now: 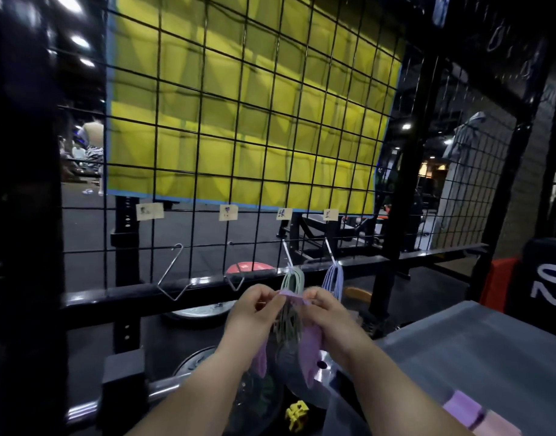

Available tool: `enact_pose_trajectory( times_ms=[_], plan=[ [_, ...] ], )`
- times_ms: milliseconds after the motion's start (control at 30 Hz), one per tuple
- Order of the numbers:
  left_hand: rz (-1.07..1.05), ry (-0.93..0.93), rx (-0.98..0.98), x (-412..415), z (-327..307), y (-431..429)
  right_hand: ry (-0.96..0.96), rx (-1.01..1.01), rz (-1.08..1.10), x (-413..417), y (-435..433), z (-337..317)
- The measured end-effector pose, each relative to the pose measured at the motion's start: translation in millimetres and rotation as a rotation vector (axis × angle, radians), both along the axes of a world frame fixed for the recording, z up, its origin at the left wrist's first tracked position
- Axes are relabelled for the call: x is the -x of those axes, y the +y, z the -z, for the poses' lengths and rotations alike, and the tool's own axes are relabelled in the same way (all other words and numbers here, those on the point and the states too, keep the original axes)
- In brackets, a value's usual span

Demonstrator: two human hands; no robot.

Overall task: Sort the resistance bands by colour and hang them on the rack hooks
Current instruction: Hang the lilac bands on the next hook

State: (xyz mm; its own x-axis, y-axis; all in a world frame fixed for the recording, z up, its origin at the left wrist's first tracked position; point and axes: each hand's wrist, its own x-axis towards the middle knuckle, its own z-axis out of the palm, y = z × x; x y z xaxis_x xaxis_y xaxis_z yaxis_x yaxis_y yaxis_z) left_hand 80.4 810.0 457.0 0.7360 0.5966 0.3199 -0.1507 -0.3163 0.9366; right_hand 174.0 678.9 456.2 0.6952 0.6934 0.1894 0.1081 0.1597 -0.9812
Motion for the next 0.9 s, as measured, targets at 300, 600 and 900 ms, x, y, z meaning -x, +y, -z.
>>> enact_pose_trajectory(
  times_ms=[300,600,900],
  plan=[
    [-0.101,-0.207,0.072,24.1,5.1,52.5,-0.111,0.020,-0.051,9.3,62.1,-17.8],
    [-0.310,-0.273,0.010,8.8,21.5,65.6,-0.243,0.032,0.009,12.5,96.7,-30.6],
    [-0.345,-0.251,-0.010,-8.3,23.0,68.9,-0.444,0.147,0.107,1.4,108.6,-39.0]
  ],
)
